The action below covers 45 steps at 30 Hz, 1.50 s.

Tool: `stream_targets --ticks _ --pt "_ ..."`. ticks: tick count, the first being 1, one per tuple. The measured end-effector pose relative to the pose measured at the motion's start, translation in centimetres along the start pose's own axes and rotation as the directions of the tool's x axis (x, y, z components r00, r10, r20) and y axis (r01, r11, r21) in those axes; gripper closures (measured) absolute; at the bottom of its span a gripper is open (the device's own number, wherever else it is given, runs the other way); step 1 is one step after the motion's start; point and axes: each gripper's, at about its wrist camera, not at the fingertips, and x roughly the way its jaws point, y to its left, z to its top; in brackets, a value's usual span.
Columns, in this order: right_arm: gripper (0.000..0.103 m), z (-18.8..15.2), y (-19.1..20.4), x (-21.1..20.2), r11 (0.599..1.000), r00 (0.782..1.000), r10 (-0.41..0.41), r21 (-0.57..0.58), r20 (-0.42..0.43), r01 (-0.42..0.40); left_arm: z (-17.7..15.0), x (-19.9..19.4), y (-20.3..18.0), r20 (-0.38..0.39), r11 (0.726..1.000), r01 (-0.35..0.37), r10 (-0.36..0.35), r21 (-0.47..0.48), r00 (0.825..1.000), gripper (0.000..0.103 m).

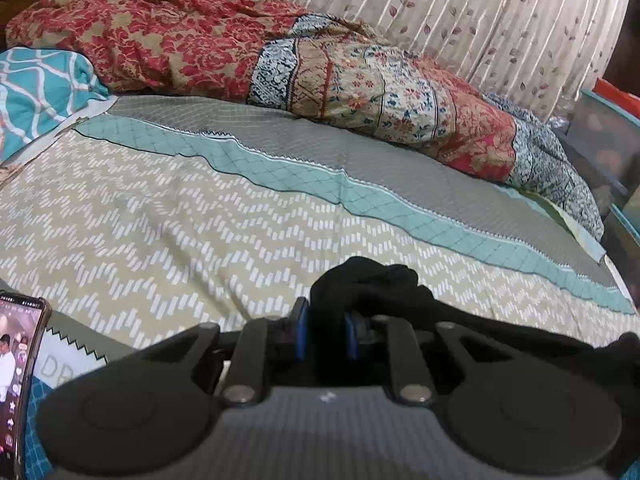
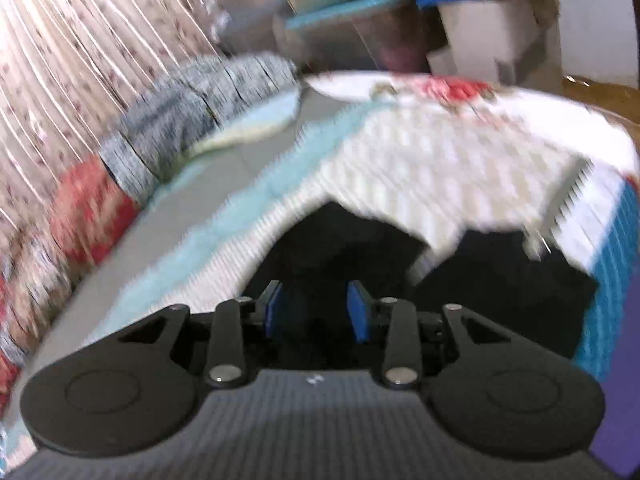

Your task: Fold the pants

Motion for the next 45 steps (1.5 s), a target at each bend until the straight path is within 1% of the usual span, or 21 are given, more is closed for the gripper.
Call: stream_targets --ticks 1,3,4,6,8,9,10,11,13,15,17,19,22,25,26,28,31,34,37,41,45 --pt "0.063 1.0 0.9 0.9 0.999 1.000 0.004 -0.034 0.023 -0.003 0.1 -0.1 -0.1 0.005 1.000 -0.003 0.003 -0.005 1.000 0.086" --pt "0.052 2.6 2.1 3.3 0.994 1.000 -0.016 -0.105 0.027 0.018 0.3 -0.2 -0.2 0.009 1.000 -0.008 0.008 -0.011 1.000 0.086" --pt "0.047 3.4 2.7 5.6 0.990 0.999 -0.051 -0.128 0.008 0.052 0.4 -0.2 -0.3 0.009 1.000 -0.011 0.011 -0.013 1.000 0.086" --pt "0.042 3.8 3.0 8.9 0.982 0.993 -0.110 -0.158 -0.047 0.101 0.9 -0.2 -0.5 0.011 1.000 -0.018 0.018 -0.012 1.000 0.086" --pt "0.031 2.9 2.9 11.2 0.962 0.980 -0.162 -0.239 -0.112 0.132 1.4 -0.2 -0.7 0.018 1.000 -0.024 0.024 -0.006 1.000 0.086" --pt "0.033 2.0 2.6 12.0 0.944 0.970 -0.199 -0.291 -0.136 0.153 1.6 -0.1 -0.7 0.021 1.000 -0.027 0.027 -0.003 0.999 0.086" --pt "0.066 1.2 2.5 13.0 0.923 0.956 -0.239 -0.347 -0.173 0.168 1.9 0.0 -0.8 0.023 1.000 -0.031 0.031 -0.002 0.999 0.086" --pt "0.092 0.8 2.2 13.0 0.917 0.950 -0.251 -0.361 -0.187 0.172 2.4 0.2 -0.9 0.024 0.999 -0.034 0.034 -0.001 0.999 0.086" --pt "0.093 1.7 1.5 10.4 0.956 0.982 -0.164 -0.259 -0.098 0.134 3.4 0.6 -0.9 0.033 0.999 -0.039 0.039 -0.001 0.999 0.087" --pt "0.094 3.9 1.2 7.6 0.985 0.997 -0.074 -0.151 0.038 0.079 4.7 1.0 -0.7 0.046 1.000 -0.030 0.030 -0.010 0.998 0.087" --pt "0.094 6.6 1.8 6.3 0.993 0.990 -0.039 -0.105 0.135 0.053 6.4 1.8 -0.6 0.061 0.999 -0.006 0.009 -0.044 0.998 0.087" --pt "0.094 8.8 3.3 6.1 0.992 0.979 -0.023 -0.114 0.203 0.047 7.6 2.6 -0.8 0.090 0.998 0.015 -0.009 -0.065 0.996 0.087" --pt "0.094 10.6 5.7 8.0 0.992 0.975 -0.003 -0.124 0.221 0.031 9.2 4.8 -1.1 0.115 0.994 0.010 0.002 -0.108 0.993 0.087" --pt "0.094 10.1 8.2 11.1 0.984 0.982 -0.048 -0.159 0.185 0.078 9.5 8.4 -0.9 0.071 0.990 -0.029 0.039 -0.141 0.997 0.087" --pt "0.094 9.8 8.5 11.7 0.986 0.983 -0.054 -0.147 0.175 0.080 9.3 9.7 -0.9 0.046 0.989 -0.057 0.064 -0.136 0.997 0.087" --pt "0.094 9.4 8.4 12.3 0.992 0.985 -0.059 -0.104 0.165 0.077 8.8 10.7 -0.4 0.008 0.984 -0.065 0.067 -0.164 0.998 0.087" --pt "0.094 9.3 7.9 11.5 0.994 0.983 -0.062 -0.081 0.172 0.077 8.4 9.7 0.3 0.029 0.982 -0.032 0.038 -0.187 0.999 0.087" --pt "0.095 9.4 6.6 9.5 0.998 0.985 -0.052 -0.025 0.167 0.056 8.2 7.1 0.4 0.063 0.983 0.010 0.002 -0.184 0.998 0.087" --pt "0.095 9.7 4.0 6.7 0.999 0.985 -0.011 0.045 0.174 0.003 7.8 3.9 -0.4 0.104 0.988 0.051 -0.036 -0.148 0.994 0.087" --pt "0.094 8.5 -0.9 0.6 0.994 0.978 0.029 0.097 0.205 -0.050 4.6 -2.0 -1.3 0.139 0.993 0.101 -0.093 -0.053 0.986 0.087" --pt "0.095 5.3 -6.9 -5.7 0.988 0.973 0.022 0.145 0.228 -0.057 0.0 -6.5 -1.2 0.129 0.993 0.121 -0.122 0.013 0.984 0.087"
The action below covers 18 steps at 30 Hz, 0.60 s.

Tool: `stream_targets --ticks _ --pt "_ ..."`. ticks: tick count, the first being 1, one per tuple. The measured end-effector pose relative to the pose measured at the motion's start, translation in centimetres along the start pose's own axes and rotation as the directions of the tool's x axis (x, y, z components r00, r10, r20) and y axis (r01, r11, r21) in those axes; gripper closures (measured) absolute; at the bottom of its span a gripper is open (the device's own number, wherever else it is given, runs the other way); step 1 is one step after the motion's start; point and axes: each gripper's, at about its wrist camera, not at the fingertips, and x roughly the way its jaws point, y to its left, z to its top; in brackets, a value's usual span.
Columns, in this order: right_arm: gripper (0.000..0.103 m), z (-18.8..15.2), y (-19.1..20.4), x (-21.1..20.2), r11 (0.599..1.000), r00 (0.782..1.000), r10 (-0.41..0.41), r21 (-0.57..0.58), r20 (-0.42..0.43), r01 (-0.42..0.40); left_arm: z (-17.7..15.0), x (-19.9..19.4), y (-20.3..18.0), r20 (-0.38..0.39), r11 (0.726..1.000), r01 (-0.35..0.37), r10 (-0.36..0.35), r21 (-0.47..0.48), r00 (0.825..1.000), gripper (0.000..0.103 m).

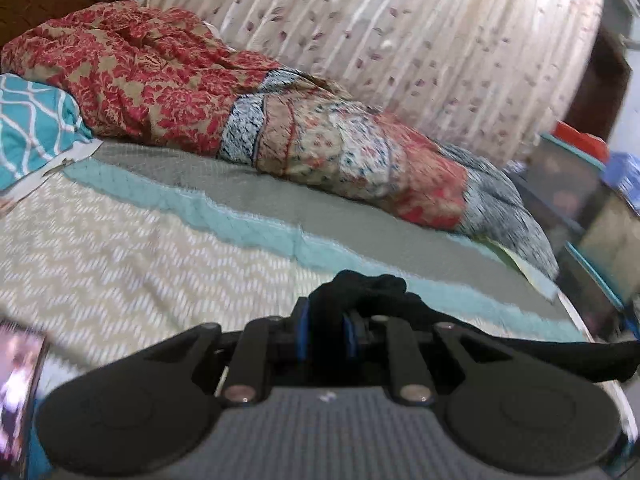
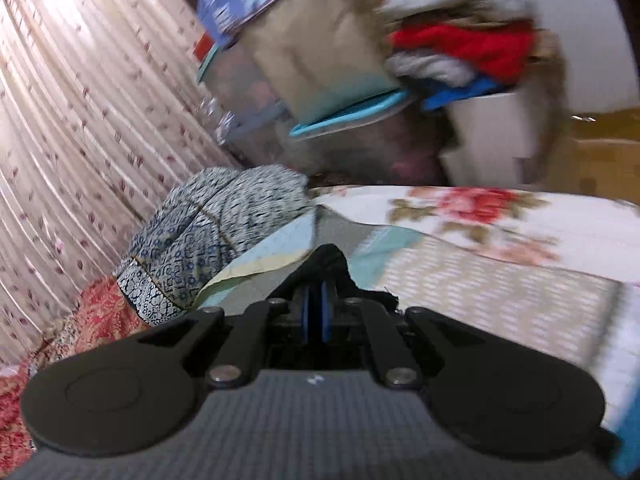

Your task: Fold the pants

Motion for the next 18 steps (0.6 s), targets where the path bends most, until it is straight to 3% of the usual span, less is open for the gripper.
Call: stream_targets --ticks 3,6,7,8,9,11,13,15,16,18 --pt "0.095 -2.5 -4.7 -4.1 0.998 0.998 -0.066 0.006 -0.004 0.066 -3.8 -2.4 0.1 -0.045 1.000 0.018 -0.018 -0.003 0.999 0.087" --pt "0.093 -5.7 -10.3 -6.2 0.981 0.985 -0.164 0.093 -0.049 0.168 -7.8 -3.3 0.0 -0.135 0.999 0.021 -0.017 0.026 0.991 0.082" --pt "0.079 -6.9 -12.4 -6.6 0.963 0.974 -0.214 0.151 -0.077 0.223 -9.1 -3.7 -0.1 -0.168 0.998 0.018 -0.009 0.053 0.986 0.081" --pt "0.057 -7.7 -13.7 -6.9 0.942 0.962 -0.253 0.200 -0.098 0.268 -10.0 -4.0 -0.3 -0.186 0.997 0.010 0.005 0.082 0.983 0.079" --pt "0.047 -8.6 -14.8 -7.4 0.922 0.953 -0.286 0.242 -0.105 0.303 -10.8 -4.4 -0.3 -0.203 0.994 0.006 0.017 0.111 0.979 0.077" --pt "0.041 -9.1 -14.8 -8.0 0.915 0.948 -0.305 0.249 -0.092 0.318 -11.6 -5.5 -0.2 -0.216 0.991 0.003 0.027 0.135 0.976 0.069" --pt "0.041 -9.2 -12.5 -8.1 0.918 0.932 -0.359 0.160 -0.054 0.363 -11.5 -6.8 0.3 -0.205 0.991 0.002 0.025 0.133 0.978 0.052" --pt "0.040 -9.2 -10.0 -7.9 0.912 0.914 -0.405 0.072 -0.011 0.405 -11.5 -8.3 1.2 -0.174 0.991 -0.005 0.028 0.132 0.984 0.050" --pt "0.035 -9.4 -8.7 -7.6 0.900 0.900 -0.435 0.015 0.003 0.435 -11.4 -9.0 1.7 -0.160 0.992 -0.015 0.035 0.124 0.987 0.049" --pt "0.028 -10.0 -6.5 -6.5 0.860 0.869 -0.494 -0.139 0.021 0.492 -11.3 -10.0 3.0 -0.127 0.996 -0.039 0.050 0.082 0.991 0.049"
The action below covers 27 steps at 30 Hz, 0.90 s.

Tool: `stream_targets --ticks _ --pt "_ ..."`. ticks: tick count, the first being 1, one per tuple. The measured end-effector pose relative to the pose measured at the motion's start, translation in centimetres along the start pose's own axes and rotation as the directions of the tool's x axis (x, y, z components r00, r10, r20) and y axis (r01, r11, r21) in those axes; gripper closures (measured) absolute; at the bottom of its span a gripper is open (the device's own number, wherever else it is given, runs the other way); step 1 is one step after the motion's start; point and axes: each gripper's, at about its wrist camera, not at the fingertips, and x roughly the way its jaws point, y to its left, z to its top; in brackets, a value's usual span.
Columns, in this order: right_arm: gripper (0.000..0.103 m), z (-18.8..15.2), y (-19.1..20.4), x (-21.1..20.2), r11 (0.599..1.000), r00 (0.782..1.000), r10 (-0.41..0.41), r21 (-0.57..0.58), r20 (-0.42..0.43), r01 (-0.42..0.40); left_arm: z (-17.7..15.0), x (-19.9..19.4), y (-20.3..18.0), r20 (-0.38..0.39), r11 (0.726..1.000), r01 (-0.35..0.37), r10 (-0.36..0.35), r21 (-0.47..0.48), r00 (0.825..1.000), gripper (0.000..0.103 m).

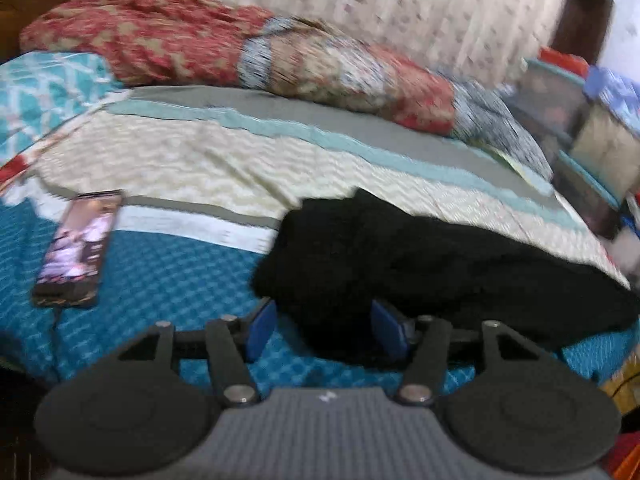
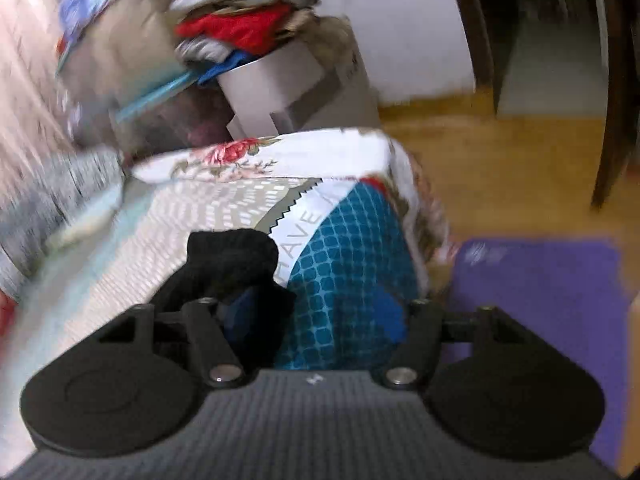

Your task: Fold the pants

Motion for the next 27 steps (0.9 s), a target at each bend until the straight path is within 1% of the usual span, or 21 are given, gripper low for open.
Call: stream_targets --ticks 1,3,5,9,10,11,12,13,14,15,16,17,18,19,21,22,23,24,25,26,27 --pt "0.028 -0.4 1.0 0.0 0.995 0.999 -0.032 -0.095 0.002 0.032 -0.2 -0.4 1.0 0.013 0.999 0.001 0.000 -0.044 1.000 0.049" --pt "0.027 -1.1 1.5 -0.1 0.982 0.997 -0.075 -0.174 -0.025 0.070 -0.1 -0.4 2.7 0.023 0.992 0.017 -0.014 -0.128 1.000 0.049" --pt "0.029 -1.6 0.5 -1.5 0.987 0.995 -0.102 -0.128 -0.003 0.101 0.0 0.1 4.4 0.025 0.976 0.050 -0.046 -0.214 0.999 0.049" --pt "0.029 -2.0 -0.6 -5.9 0.989 0.979 -0.136 -0.036 0.153 0.143 1.0 2.1 6.7 0.032 0.934 0.138 -0.135 -0.331 0.990 0.043" --pt "0.030 -2.0 -0.2 -7.4 0.994 0.976 -0.104 -0.025 0.192 0.110 1.3 2.7 7.0 0.034 0.922 0.165 -0.164 -0.351 0.986 0.043" --pt "0.030 -1.9 0.4 -8.6 0.999 0.976 -0.033 -0.034 0.214 0.041 1.7 3.4 7.3 0.030 0.908 0.194 -0.197 -0.370 0.980 0.043" --pt "0.030 -2.0 1.8 -10.0 0.995 0.972 0.083 -0.077 0.220 -0.067 1.9 4.1 7.5 0.023 0.896 0.216 -0.225 -0.387 0.974 0.042" --pt "0.030 -2.2 3.9 -11.2 0.963 0.950 0.245 -0.160 0.191 -0.216 2.1 4.8 7.6 0.015 0.883 0.240 -0.256 -0.404 0.967 0.042" --pt "0.030 -2.4 6.3 -12.3 0.900 0.908 0.399 -0.246 0.128 -0.361 2.4 5.4 7.6 0.010 0.870 0.262 -0.284 -0.418 0.959 0.043" --pt "0.030 -3.1 9.3 -13.7 0.797 0.838 0.544 -0.333 0.036 -0.503 2.5 5.8 7.6 0.010 0.863 0.273 -0.297 -0.426 0.955 0.042" --pt "0.028 -4.2 12.7 -15.3 0.660 0.744 0.664 -0.411 -0.071 -0.629 2.5 6.0 7.4 0.014 0.863 0.272 -0.294 -0.426 0.956 0.042" --pt "0.025 -5.5 15.8 -17.1 0.519 0.649 0.742 -0.470 -0.166 -0.714 2.4 6.0 7.3 0.023 0.866 0.268 -0.285 -0.423 0.958 0.042" --pt "0.023 -7.2 19.0 -19.2 0.358 0.545 0.796 -0.521 -0.264 -0.775 2.3 5.6 7.4 0.038 0.867 0.266 -0.276 -0.422 0.960 0.042" --pt "0.018 -9.4 22.1 -21.5 0.181 0.436 0.822 -0.559 -0.365 -0.809 2.1 5.1 7.5 0.056 0.865 0.266 -0.268 -0.426 0.962 0.042" --pt "0.017 -13.8 27.2 -25.3 -0.154 0.245 0.789 -0.568 -0.564 -0.809 1.6 3.9 8.2 0.082 0.856 0.257 -0.247 -0.448 0.965 0.042" --pt "0.016 -15.9 29.4 -26.8 -0.299 0.176 0.736 -0.546 -0.654 -0.783 1.3 3.2 8.7 0.087 0.854 0.244 -0.230 -0.460 0.969 0.042" --pt "0.015 -18.1 31.2 -28.1 -0.420 0.128 0.672 -0.517 -0.730 -0.746 1.0 2.6 9.1 0.088 0.853 0.226 -0.209 -0.470 0.974 0.042" --pt "0.015 -20.4 32.8 -29.4 -0.528 0.100 0.602 -0.488 -0.792 -0.695 0.7 2.0 9.5 0.086 0.856 0.204 -0.186 -0.476 0.979 0.042" --pt "0.015 -22.5 34.1 -30.4 -0.617 0.094 0.539 -0.468 -0.837 -0.633 0.4 1.4 9.8 0.084 0.859 0.183 -0.163 -0.478 0.983 0.042" --pt "0.015 -24.4 34.7 -31.0 -0.692 0.100 0.482 -0.448 -0.871 -0.565 0.1 0.7 10.0 0.083 0.862 0.163 -0.140 -0.480 0.987 0.042" --pt "0.015 -26.6 35.4 -31.4 -0.758 0.125 0.428 -0.431 -0.895 -0.489 -0.1 0.2 10.3 0.083 0.863 0.150 -0.125 -0.482 0.989 0.042"
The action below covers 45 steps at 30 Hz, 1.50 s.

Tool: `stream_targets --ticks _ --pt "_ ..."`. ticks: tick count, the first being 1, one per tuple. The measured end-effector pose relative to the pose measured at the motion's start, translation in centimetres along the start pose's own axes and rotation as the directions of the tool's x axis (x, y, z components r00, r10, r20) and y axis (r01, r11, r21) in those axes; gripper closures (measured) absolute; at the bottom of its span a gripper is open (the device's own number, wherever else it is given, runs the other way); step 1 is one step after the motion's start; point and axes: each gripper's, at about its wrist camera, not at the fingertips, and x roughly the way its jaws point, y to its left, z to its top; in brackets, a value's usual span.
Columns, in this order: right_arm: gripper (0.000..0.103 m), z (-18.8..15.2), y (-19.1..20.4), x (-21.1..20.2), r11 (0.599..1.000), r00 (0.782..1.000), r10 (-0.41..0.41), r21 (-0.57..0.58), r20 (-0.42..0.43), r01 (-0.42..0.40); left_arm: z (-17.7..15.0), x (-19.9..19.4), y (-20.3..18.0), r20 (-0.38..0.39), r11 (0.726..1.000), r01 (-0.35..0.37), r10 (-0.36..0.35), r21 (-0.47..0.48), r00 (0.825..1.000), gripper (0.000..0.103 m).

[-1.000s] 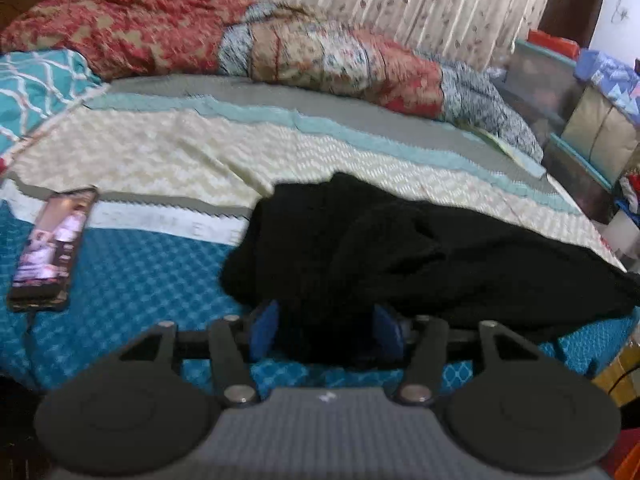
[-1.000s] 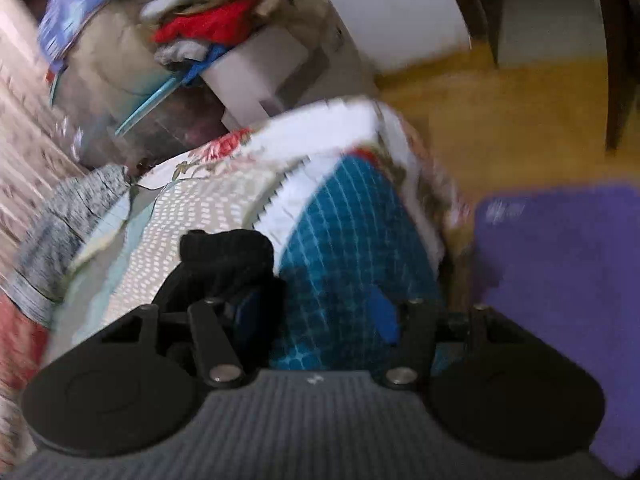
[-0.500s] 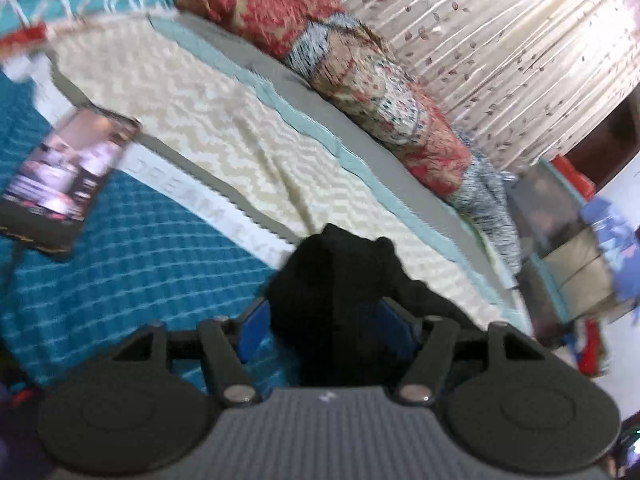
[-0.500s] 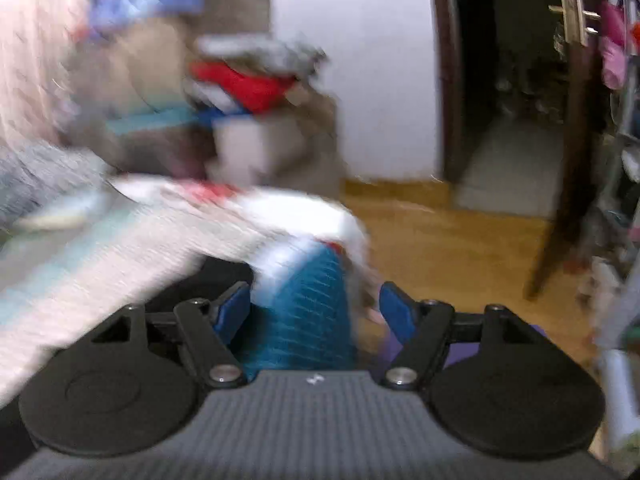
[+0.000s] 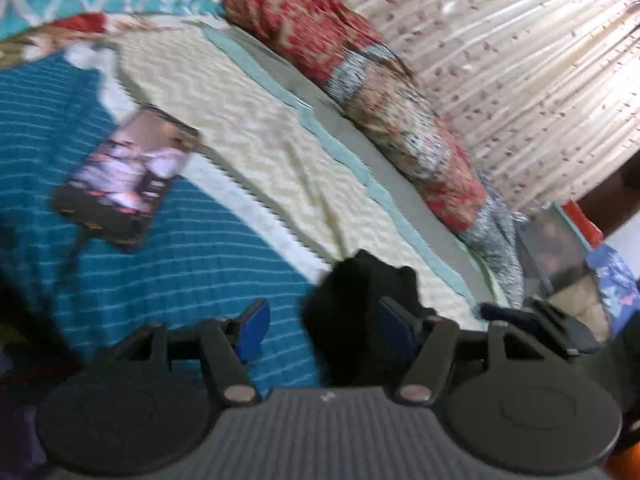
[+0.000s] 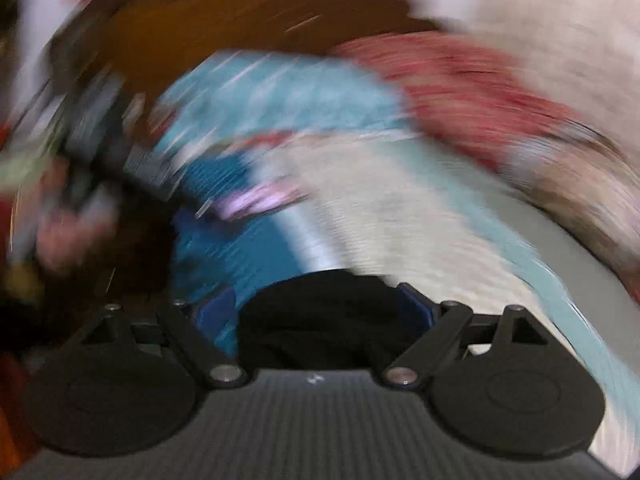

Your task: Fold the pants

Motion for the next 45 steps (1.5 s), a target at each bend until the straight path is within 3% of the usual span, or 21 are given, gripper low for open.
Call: stream_targets --ticks 2,3,4,6,8,9,12,14,17,19,20,22,24,26,29,32,34,37,40,42,45 --pt "0.022 -0.1 0.0 3.3 0.995 0.993 0.001 -0.097 -0.114 -0.012 -0.2 -1.0 0.4 0.011 1.000 -0.017 0.018 -0.004 1.000 0.042" --pt "0.039 -0.5 -0.3 4.4 0.994 0.985 -0.007 -0.111 -0.170 -0.012 -0.2 -1.3 0.6 0.013 1.000 -0.023 0.023 -0.004 1.000 0.042" --pt "0.075 -0.2 -1.5 4.9 0.998 0.980 0.016 -0.063 -0.199 -0.029 -0.2 -1.5 0.7 0.014 1.000 -0.024 0.024 -0.002 1.000 0.042" --pt "0.086 0.6 -6.0 3.2 0.982 0.994 0.044 0.187 -0.100 -0.025 -0.1 -1.2 0.6 0.005 1.000 -0.014 0.014 0.010 1.000 0.042" --pt "0.087 1.1 -10.2 0.3 0.919 0.997 -0.076 0.389 0.027 0.060 0.0 -0.1 0.2 -0.023 0.999 0.014 -0.014 0.029 1.000 0.040" --pt "0.087 1.1 -11.9 -0.9 0.872 0.985 -0.159 0.476 0.061 0.112 0.0 0.9 -0.1 -0.042 0.999 0.034 -0.033 0.037 0.999 0.040" --pt "0.087 1.1 -14.0 -3.5 0.734 0.925 -0.366 0.643 0.104 0.218 0.3 3.7 -2.0 -0.093 0.992 0.120 -0.115 0.044 0.989 0.041" --pt "0.087 1.6 -13.4 -3.7 0.717 0.902 -0.418 0.650 0.111 0.252 0.7 5.5 -4.0 -0.109 0.977 0.202 -0.194 0.069 0.975 0.044" --pt "0.087 1.7 -12.8 -3.7 0.722 0.890 -0.435 0.642 0.133 0.257 1.0 8.8 -6.8 -0.160 0.956 0.267 -0.247 0.119 0.956 0.057" --pt "0.087 1.6 -12.3 -3.5 0.723 0.892 -0.427 0.648 0.148 0.238 1.2 11.7 -8.3 -0.212 0.950 0.280 -0.247 0.142 0.946 0.077" --pt "0.088 0.9 -12.2 -3.6 0.724 0.895 -0.419 0.652 0.155 0.226 1.3 13.0 -8.8 -0.226 0.949 0.275 -0.237 0.154 0.945 0.081" --pt "0.088 0.4 -11.2 -4.1 0.722 0.901 -0.394 0.667 0.182 0.181 1.8 15.6 -9.6 -0.223 0.960 0.197 -0.152 0.198 0.963 0.085" --pt "0.088 0.3 -9.9 -4.7 0.732 0.908 -0.354 0.671 0.224 0.120 2.4 18.1 -9.5 -0.193 0.973 0.054 -0.010 0.224 0.981 0.090" --pt "0.088 0.4 -8.5 -5.0 0.752 0.916 -0.315 0.654 0.247 0.082 3.2 19.5 -8.0 -0.186 0.988 -0.009 0.037 0.153 0.982 0.094" --pt "0.088 0.1 -7.4 -4.2 0.752 0.930 -0.275 0.657 0.244 0.050 3.8 18.6 -5.6 -0.187 1.000 0.020 -0.019 0.004 0.982 0.094" --pt "0.088 -0.5 -6.6 -2.9 0.772 0.941 -0.251 0.633 0.229 0.052 3.4 15.3 -4.5 -0.163 0.998 0.058 -0.057 0.000 0.985 0.083" --pt "0.088 -1.1 -5.9 -1.5 0.777 0.950 -0.237 0.626 0.201 0.062 2.7 12.7 -3.0 -0.156 0.996 0.081 -0.084 -0.025 0.984 0.060" --pt "0.088 -1.6 -4.3 1.8 0.809 0.966 -0.227 0.576 0.126 0.116 1.4 9.2 0.8 -0.141 0.984 0.106 -0.126 -0.140 0.982 0.058" --pt "0.087 -1.9 -2.8 5.4 0.825 0.979 -0.195 0.550 0.059 0.131 0.7 7.6 3.3 -0.122 0.972 0.064 -0.094 -0.228 0.988 0.058" --pt "0.086 -1.9 -1.9 7.1 0.843 0.981 -0.193 0.516 0.026 0.152 1.0 7.1 3.4 -0.115 0.970 0.063 -0.092 -0.235 0.989 0.058" --pt "0.076 -2.3 -1.5 8.4 0.852 0.986 -0.165 0.502 -0.012 0.149 1.9 6.9 2.6 -0.103 0.976 0.092 -0.114 -0.196 0.988 0.042"
